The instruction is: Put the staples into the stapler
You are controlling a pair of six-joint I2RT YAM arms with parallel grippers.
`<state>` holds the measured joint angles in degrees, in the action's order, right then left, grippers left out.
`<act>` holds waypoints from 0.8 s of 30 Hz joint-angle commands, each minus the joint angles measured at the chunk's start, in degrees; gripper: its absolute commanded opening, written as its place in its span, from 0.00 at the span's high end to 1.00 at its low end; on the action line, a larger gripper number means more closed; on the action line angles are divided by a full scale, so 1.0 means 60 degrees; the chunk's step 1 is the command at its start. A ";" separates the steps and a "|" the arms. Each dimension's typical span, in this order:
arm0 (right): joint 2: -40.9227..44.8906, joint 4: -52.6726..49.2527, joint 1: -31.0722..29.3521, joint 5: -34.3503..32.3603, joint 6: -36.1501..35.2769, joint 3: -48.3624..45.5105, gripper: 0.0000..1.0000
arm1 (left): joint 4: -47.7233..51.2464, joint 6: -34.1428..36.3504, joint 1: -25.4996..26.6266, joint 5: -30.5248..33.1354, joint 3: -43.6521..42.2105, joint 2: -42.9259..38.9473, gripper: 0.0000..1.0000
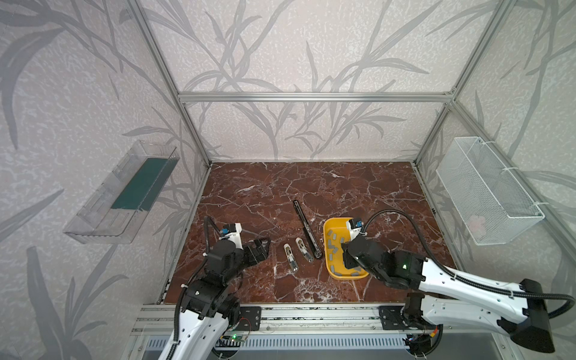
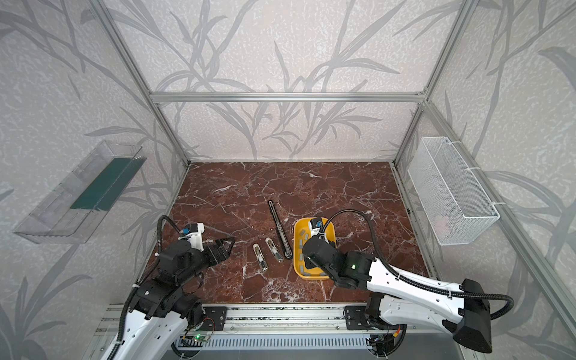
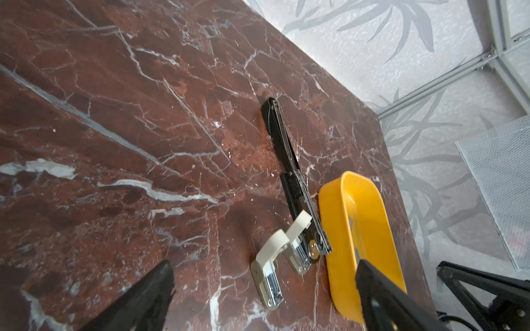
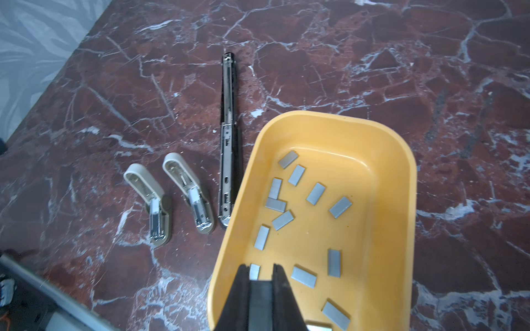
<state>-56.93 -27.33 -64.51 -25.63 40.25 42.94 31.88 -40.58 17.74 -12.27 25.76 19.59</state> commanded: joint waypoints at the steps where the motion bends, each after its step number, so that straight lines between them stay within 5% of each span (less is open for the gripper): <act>1: 0.0071 -0.0098 -0.0442 -0.0394 0.0045 0.0214 0.90 | 0.1070 -0.0127 0.0032 -0.0509 0.1452 0.0077 0.00; 7: -0.0323 0.0551 -0.1141 -0.0288 0.0057 0.0154 0.90 | 0.3678 0.0845 0.0032 0.0700 0.4251 0.1278 0.00; 11: -0.0837 0.1003 -0.1497 -0.0184 0.0060 0.0256 0.90 | 0.3595 0.1731 0.0032 0.1495 0.3754 0.1159 0.00; 13: -0.1248 0.1083 -0.1631 -0.0154 0.0051 0.0444 0.90 | 0.3377 0.1268 0.0032 0.2044 0.3086 0.0955 0.00; 17: -0.2313 0.1356 -0.1764 0.0019 0.0004 0.0905 0.90 | 0.2386 0.0863 0.0017 0.0947 0.2154 0.0017 0.00; 24: -0.4084 0.2663 -0.1761 0.0095 -0.0238 0.1486 0.90 | 0.2817 0.0568 0.0018 0.1402 0.2165 0.0361 0.00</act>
<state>-78.83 -15.62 -74.72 -24.95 40.16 49.17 48.64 -36.14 17.74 -4.32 38.04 19.73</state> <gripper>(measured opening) 0.139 0.992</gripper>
